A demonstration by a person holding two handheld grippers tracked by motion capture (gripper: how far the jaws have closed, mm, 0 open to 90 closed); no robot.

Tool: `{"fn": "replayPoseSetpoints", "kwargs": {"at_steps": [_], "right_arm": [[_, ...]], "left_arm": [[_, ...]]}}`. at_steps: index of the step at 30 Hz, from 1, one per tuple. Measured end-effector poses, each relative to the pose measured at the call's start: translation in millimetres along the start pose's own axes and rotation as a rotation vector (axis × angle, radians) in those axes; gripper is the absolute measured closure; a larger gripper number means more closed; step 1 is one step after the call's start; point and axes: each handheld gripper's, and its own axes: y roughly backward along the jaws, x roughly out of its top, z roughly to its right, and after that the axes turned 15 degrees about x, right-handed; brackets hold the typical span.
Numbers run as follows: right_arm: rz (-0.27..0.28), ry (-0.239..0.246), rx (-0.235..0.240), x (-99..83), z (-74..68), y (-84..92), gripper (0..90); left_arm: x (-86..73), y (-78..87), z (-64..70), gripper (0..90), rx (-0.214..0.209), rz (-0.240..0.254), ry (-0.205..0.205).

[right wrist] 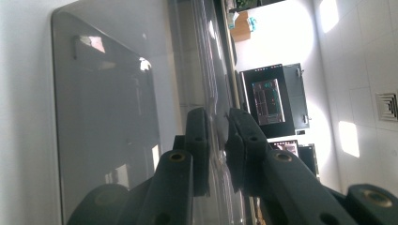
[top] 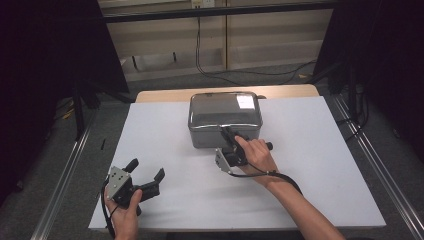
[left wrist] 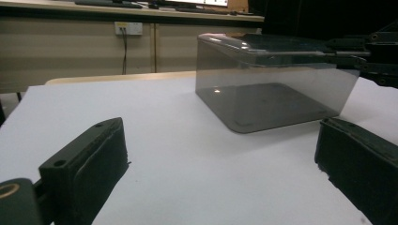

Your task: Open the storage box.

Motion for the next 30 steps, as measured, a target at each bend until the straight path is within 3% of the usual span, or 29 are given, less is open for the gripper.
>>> {"fn": "replayPoseSetpoints", "kwargs": {"at_steps": [10, 11, 16, 20, 25, 27, 29, 30], "right_arm": [[0.011, -0.012, -0.011, 0.6, 5.2, 0.9, 78.7], [0.011, -0.010, -0.012, 0.6, 5.4, 0.9, 78.7], [0.012, -0.018, -0.018, 1.0, 6.1, 1.1, 78.7], [0.020, -0.016, -0.025, 0.2, 8.7, 1.8, 78.6], [0.020, -0.020, -0.027, 1.7, 10.5, 1.3, 78.6], [0.019, -0.021, -0.028, 2.3, 10.9, 0.9, 78.5], [0.018, -0.021, -0.026, 2.6, 11.2, 0.7, 78.5], [0.019, -0.021, -0.026, 2.5, 11.5, 0.8, 78.5]], "left_arm": [[6.1, -12.4, 0.3, 4.8, -0.025, -0.014, 0.015], [7.8, -14.2, 0.6, 5.0, -0.042, -0.022, 0.004], [14.2, -22.6, 3.9, 5.2, -0.042, -0.007, -0.043], [16.1, -30.7, 4.3, 5.0, -0.077, -0.009, -0.056], [18.9, -44.9, 4.0, 4.3, -0.120, 0.005, -0.031], [20.8, -51.2, 5.8, 4.3, -0.126, 0.011, -0.046], [22.8, -57.9, 8.0, 4.3, -0.140, 0.012, -0.087], [23.7, -61.4, 9.6, 4.3, -0.161, 0.017, -0.095]]}}
